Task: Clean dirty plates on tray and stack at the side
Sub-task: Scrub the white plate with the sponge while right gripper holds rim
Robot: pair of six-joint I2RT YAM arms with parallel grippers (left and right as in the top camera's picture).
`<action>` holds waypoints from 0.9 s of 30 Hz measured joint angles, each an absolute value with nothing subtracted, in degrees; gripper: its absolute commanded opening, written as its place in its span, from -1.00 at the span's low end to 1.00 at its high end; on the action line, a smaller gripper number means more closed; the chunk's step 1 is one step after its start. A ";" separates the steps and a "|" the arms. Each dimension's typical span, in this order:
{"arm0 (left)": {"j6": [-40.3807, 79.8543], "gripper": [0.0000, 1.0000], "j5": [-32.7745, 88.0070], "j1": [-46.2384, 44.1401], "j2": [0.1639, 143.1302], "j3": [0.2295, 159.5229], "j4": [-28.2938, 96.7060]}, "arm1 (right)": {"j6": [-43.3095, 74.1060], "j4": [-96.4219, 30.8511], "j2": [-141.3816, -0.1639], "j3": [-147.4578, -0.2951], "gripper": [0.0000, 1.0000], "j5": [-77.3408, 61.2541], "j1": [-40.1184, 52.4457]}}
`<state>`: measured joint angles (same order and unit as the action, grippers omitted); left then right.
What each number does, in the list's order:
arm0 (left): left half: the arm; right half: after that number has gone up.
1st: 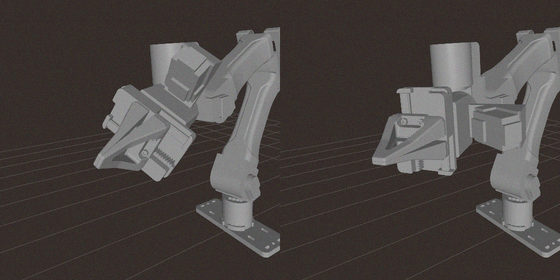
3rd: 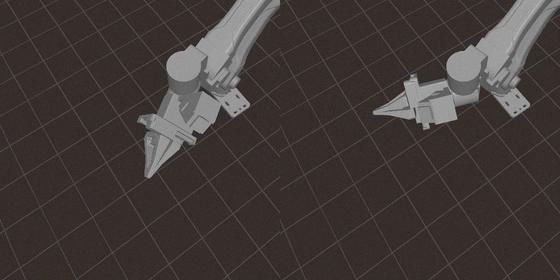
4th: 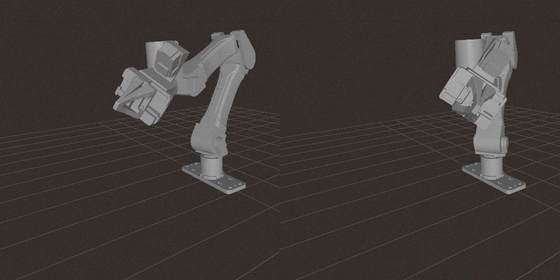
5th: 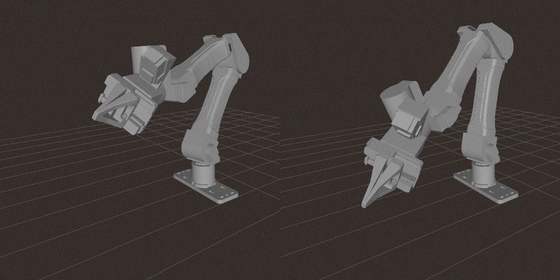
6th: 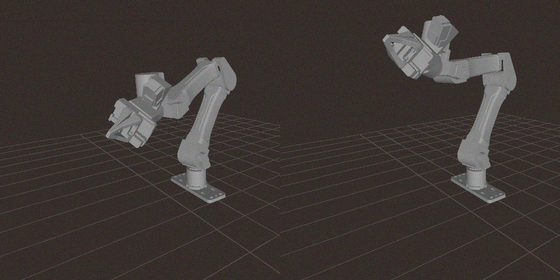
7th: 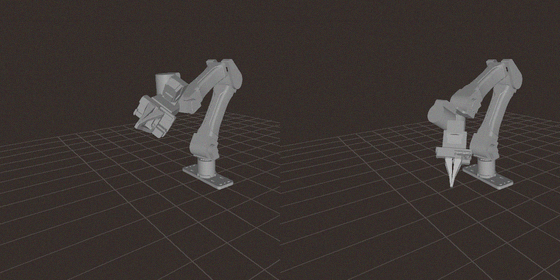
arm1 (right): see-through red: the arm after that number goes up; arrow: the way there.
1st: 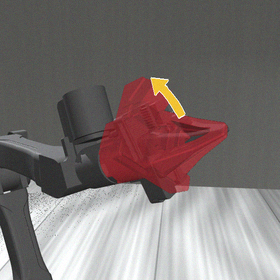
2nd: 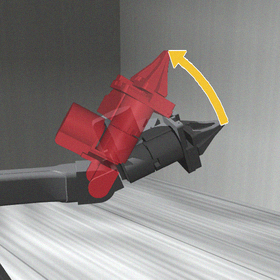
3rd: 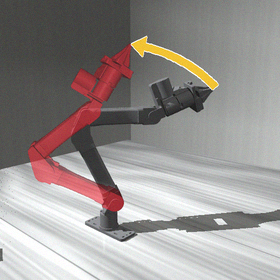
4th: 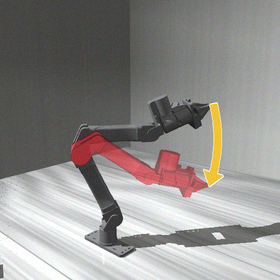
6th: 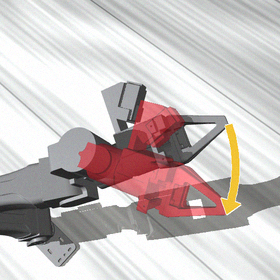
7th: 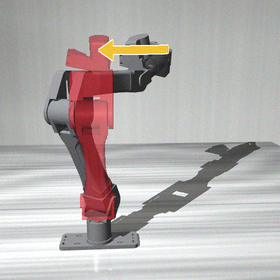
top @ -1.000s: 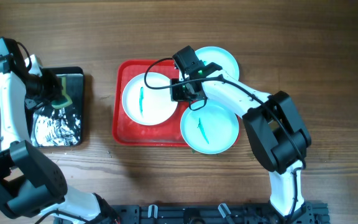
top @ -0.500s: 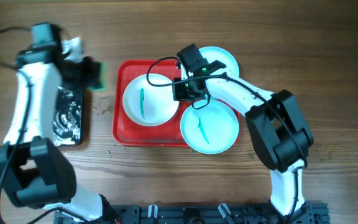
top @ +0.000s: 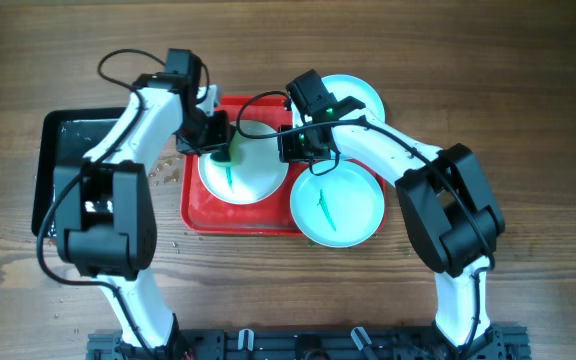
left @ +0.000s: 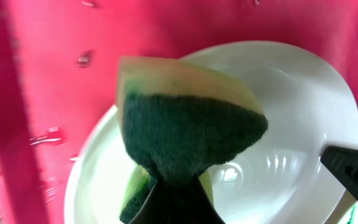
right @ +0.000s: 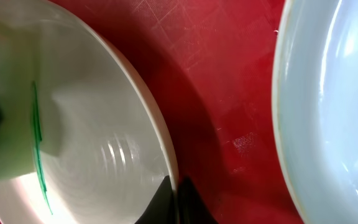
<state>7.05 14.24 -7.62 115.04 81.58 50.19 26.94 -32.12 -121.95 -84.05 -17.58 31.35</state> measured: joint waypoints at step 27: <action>2.90 -0.92 18.46 -9.56 116.36 77.47 43.27 | 26.02 -31.07 -122.43 -84.07 -0.91 -16.84 30.63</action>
<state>2.90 18.46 -9.56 116.36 77.47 43.27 26.02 -31.07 -122.43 -84.07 -16.84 30.63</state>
